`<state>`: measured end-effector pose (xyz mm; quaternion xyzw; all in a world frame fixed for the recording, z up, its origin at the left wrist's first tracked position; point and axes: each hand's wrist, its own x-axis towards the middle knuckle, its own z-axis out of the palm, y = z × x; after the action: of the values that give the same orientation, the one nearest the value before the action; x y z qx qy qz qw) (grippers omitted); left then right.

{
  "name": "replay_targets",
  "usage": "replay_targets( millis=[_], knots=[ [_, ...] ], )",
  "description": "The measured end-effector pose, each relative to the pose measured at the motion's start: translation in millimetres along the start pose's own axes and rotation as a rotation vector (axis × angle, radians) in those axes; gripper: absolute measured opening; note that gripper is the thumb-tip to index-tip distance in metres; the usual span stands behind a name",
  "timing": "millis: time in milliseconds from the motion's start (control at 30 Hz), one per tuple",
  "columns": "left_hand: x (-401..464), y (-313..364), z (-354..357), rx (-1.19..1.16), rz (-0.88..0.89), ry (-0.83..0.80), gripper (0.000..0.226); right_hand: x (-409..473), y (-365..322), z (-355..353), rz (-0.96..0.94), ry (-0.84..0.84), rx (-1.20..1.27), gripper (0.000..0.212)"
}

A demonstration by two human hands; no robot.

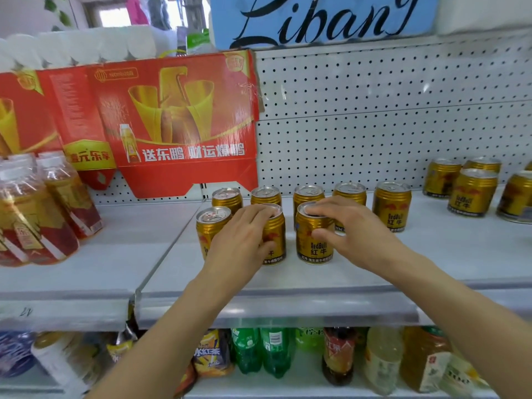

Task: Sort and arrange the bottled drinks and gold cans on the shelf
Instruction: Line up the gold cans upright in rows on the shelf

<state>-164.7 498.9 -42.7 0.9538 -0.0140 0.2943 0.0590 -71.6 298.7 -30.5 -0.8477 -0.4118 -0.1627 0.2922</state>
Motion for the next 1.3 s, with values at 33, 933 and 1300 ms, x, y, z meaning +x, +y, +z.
replay_targets(
  millis=[33,933,1300],
  knots=[
    [0.1,-0.2,-0.2,0.000,-0.003,-0.007,0.061,0.4,-0.1,0.5,0.002,0.004,-0.005,0.043],
    [77.5,258.0,78.3,-0.433,0.156,-0.008,0.057,-131.5,174.5,-161.2,0.177,0.401,-0.251,0.037],
    [208.1,321.7,152.0,-0.589,-0.170,-0.255,0.071,-154.2,266.6,-229.3,0.330,-0.001,0.148,0.054]
  ],
)
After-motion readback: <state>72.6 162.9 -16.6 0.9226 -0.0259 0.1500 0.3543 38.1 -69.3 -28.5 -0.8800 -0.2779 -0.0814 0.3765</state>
